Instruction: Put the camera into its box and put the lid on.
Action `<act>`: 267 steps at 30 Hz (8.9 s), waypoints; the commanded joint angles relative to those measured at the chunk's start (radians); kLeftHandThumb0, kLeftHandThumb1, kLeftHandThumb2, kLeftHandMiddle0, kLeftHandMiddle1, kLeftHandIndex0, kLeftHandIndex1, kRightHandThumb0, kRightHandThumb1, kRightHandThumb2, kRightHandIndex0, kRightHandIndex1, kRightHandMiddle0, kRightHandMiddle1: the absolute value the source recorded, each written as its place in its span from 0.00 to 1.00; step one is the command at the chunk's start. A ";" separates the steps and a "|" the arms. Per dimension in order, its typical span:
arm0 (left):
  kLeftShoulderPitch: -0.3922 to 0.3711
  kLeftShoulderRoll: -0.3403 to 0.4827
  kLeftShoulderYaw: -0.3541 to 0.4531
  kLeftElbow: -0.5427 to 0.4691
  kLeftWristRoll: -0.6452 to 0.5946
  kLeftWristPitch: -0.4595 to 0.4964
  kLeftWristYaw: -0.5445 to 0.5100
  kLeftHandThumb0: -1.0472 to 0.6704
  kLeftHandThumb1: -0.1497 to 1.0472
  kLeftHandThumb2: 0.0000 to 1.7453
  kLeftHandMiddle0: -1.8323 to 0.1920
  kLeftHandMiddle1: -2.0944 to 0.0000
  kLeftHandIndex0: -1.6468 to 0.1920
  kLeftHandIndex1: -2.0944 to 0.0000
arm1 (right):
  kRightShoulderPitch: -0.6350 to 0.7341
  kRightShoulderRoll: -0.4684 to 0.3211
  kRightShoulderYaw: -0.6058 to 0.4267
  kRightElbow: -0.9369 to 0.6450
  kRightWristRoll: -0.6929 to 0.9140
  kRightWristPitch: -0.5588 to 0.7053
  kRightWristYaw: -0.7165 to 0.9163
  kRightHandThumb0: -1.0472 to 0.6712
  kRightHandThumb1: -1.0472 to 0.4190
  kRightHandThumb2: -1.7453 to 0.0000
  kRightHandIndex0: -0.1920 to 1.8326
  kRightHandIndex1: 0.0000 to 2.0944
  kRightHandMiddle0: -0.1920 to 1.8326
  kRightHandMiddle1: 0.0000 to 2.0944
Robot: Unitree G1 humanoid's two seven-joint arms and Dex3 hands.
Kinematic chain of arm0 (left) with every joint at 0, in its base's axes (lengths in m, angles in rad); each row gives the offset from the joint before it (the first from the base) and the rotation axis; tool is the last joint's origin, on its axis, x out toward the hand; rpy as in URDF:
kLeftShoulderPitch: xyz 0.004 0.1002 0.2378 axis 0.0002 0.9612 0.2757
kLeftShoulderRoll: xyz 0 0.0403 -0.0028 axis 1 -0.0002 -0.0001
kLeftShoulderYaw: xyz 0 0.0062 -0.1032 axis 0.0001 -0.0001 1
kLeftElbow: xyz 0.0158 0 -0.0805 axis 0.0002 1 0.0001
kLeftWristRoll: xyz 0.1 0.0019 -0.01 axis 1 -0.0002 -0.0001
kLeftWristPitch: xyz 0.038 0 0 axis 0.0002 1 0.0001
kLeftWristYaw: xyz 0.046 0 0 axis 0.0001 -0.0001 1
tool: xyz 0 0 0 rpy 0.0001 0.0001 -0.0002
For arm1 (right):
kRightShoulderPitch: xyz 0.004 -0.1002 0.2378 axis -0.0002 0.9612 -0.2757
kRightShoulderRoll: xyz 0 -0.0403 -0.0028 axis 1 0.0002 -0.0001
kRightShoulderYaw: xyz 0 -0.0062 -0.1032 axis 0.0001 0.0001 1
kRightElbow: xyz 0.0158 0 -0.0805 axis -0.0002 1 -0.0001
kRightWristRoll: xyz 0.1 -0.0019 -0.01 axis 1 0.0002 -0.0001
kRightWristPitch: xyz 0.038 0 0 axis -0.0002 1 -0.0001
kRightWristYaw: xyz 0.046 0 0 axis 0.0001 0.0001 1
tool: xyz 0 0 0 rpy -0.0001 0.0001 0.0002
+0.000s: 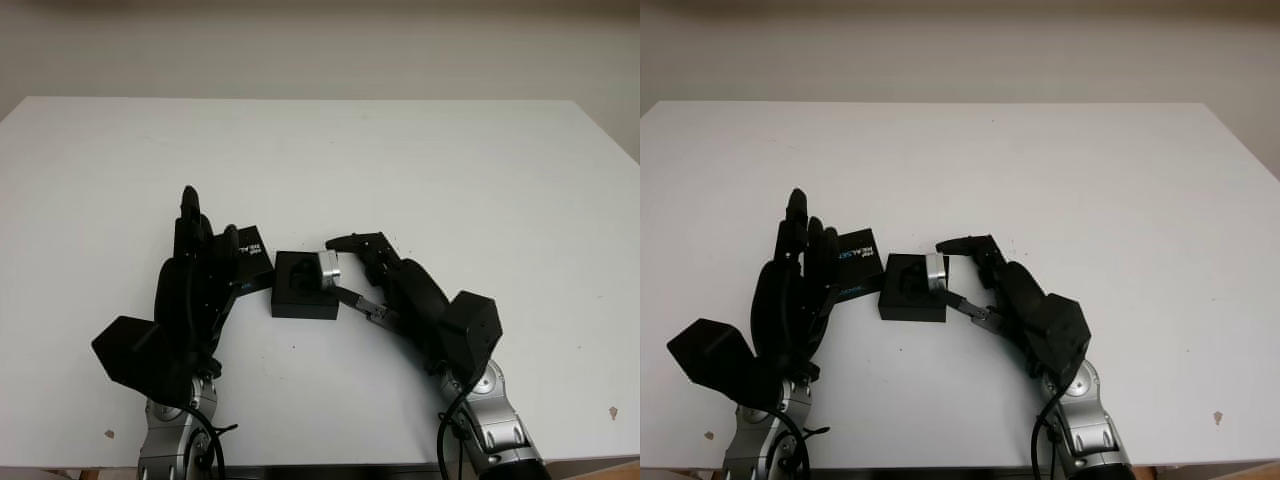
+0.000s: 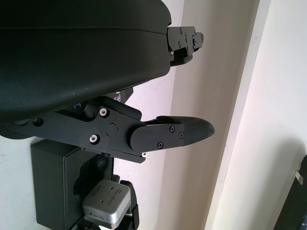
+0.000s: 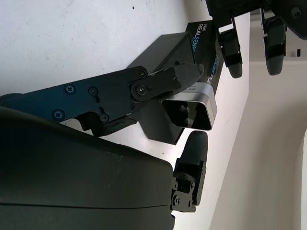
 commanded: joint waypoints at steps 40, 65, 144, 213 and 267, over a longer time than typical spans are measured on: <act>-0.008 -0.011 -0.010 0.023 -0.004 -0.018 0.000 0.30 1.00 0.24 0.93 0.97 0.94 0.97 | -0.057 -0.026 -0.015 -0.153 -0.014 0.149 0.009 0.40 0.00 0.94 0.15 0.06 0.09 0.89; -0.010 -0.034 -0.049 0.026 0.006 -0.029 0.041 0.32 1.00 0.25 0.93 0.98 0.94 0.97 | -0.483 -0.319 0.031 -0.147 0.033 0.469 0.377 0.36 0.09 0.97 0.24 0.09 0.29 0.79; 0.004 -0.035 -0.067 0.008 -0.007 -0.038 0.063 0.31 1.00 0.21 0.92 0.97 0.94 0.97 | -0.338 -0.240 0.231 -0.152 -0.401 0.360 0.165 0.42 0.06 0.97 0.26 0.08 0.22 0.88; 0.061 -0.039 -0.117 -0.083 -0.016 -0.042 0.078 0.29 1.00 0.19 0.90 0.97 0.92 0.97 | -0.313 -0.294 0.277 0.001 -0.630 -0.011 0.002 0.22 0.01 0.97 0.18 0.04 0.00 0.65; 0.074 0.071 0.058 -0.222 0.002 -0.111 0.042 0.33 1.00 0.08 0.74 0.93 0.78 0.92 | -0.351 -0.130 -0.154 -0.102 0.091 0.275 0.063 0.23 0.00 0.64 0.10 0.02 0.09 0.04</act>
